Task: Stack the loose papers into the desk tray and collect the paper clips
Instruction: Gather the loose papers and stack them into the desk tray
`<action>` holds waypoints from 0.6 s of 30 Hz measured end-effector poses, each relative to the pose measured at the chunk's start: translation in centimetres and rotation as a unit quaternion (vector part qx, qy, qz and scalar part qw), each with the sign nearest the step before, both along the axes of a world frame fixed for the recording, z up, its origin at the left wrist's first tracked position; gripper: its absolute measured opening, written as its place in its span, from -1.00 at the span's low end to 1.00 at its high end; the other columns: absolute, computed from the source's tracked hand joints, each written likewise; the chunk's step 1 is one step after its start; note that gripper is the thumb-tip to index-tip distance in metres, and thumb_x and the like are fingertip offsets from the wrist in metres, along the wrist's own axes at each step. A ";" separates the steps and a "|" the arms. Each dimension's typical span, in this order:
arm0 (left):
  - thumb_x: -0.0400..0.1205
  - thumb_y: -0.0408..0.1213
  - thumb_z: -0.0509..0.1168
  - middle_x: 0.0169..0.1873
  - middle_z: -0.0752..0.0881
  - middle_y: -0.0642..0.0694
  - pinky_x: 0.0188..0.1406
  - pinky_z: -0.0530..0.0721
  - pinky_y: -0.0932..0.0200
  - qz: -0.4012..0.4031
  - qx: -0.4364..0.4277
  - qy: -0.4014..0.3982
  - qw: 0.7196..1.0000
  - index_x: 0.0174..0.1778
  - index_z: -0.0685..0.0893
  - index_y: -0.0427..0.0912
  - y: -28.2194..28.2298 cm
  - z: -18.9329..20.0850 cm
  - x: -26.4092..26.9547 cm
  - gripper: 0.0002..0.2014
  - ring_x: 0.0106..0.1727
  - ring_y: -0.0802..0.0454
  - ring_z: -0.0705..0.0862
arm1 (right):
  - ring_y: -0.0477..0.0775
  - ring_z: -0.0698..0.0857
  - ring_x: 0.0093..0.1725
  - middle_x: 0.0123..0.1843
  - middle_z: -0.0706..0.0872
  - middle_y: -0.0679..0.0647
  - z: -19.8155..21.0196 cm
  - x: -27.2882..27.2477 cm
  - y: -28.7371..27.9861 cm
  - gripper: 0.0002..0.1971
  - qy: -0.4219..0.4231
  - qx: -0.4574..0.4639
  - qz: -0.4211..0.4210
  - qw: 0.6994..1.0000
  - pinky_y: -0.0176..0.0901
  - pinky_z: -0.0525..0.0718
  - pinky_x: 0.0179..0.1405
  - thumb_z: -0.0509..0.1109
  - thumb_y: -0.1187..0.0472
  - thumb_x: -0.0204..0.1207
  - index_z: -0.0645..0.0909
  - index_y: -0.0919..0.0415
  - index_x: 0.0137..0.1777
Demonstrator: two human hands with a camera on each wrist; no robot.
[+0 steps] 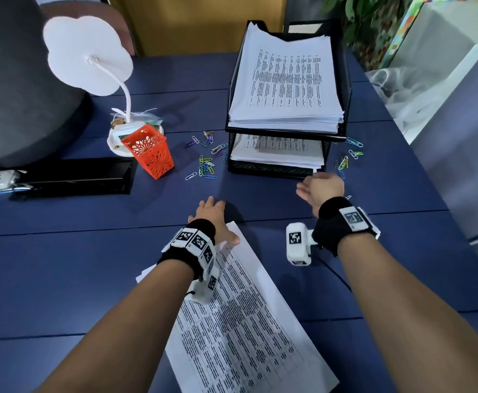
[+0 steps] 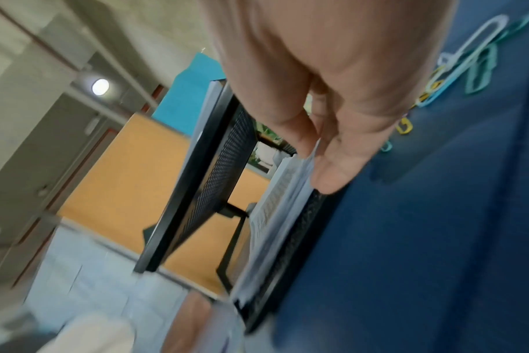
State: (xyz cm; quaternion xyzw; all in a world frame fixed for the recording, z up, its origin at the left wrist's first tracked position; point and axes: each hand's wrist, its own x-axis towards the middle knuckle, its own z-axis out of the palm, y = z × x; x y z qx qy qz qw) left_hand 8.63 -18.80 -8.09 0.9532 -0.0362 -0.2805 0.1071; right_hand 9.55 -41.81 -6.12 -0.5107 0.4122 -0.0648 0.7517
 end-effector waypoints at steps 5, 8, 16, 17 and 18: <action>0.37 -0.02 0.55 0.59 0.24 -0.20 0.54 0.31 -0.05 0.005 -0.065 -0.033 0.997 0.60 0.24 -0.16 1.5 0.5 -2.3 -0.06 0.59 -0.19 0.22 | 0.02 0.58 -0.34 -0.27 0.63 0.11 -1.6 -4.3 2.1 -0.85 0.033 -0.202 0.194 0.959 -0.06 0.67 -0.29 0.32 0.44 0.53 0.56 0.20 0.00; 0.38 0.00 0.54 0.52 0.34 -0.19 0.49 0.36 -0.02 0.012 -0.062 -0.031 0.998 0.59 0.27 -0.15 2.8 0.9 -3.8 -0.09 0.54 -0.18 0.29 | 0.05 0.68 -0.10 -0.10 0.75 0.13 -2.7 -6.6 3.1 -0.86 0.059 -0.324 0.287 0.899 -0.15 0.62 0.10 0.44 0.37 0.45 0.72 0.19 -0.04; 0.34 0.12 0.54 0.42 0.38 -0.14 0.39 0.48 -0.18 0.026 0.059 -0.018 0.998 0.51 0.35 -0.12 6.3 1.3 -7.8 -0.12 0.47 -0.17 0.37 | 0.22 0.63 0.25 0.18 0.70 0.11 -2.8 -10.7 5.8 -0.87 0.104 -0.496 0.448 0.737 -0.11 0.56 0.19 0.39 0.19 0.49 0.67 0.11 0.01; 0.33 0.14 0.54 0.40 0.39 -0.15 0.38 0.47 -0.18 0.029 0.072 -0.019 0.997 0.49 0.36 -0.14 6.6 1.4 -8.2 -0.12 0.45 -0.18 0.38 | 0.21 0.55 0.36 0.32 0.63 0.11 -2.9 -11.1 6.0 -0.80 0.114 -0.513 0.471 0.709 -0.06 0.53 0.29 0.38 0.16 0.50 0.65 0.14 0.10; 0.32 0.16 0.54 0.39 0.39 -0.16 0.37 0.46 -0.18 0.035 0.080 -0.021 0.996 0.48 0.36 -0.15 6.8 1.3 -8.6 -0.11 0.45 -0.18 0.39 | 0.19 0.42 0.50 0.48 0.49 0.08 -2.9 -11.4 6.2 -0.69 0.127 -0.525 0.497 0.679 0.02 0.45 0.42 0.35 0.14 0.53 0.60 0.14 0.26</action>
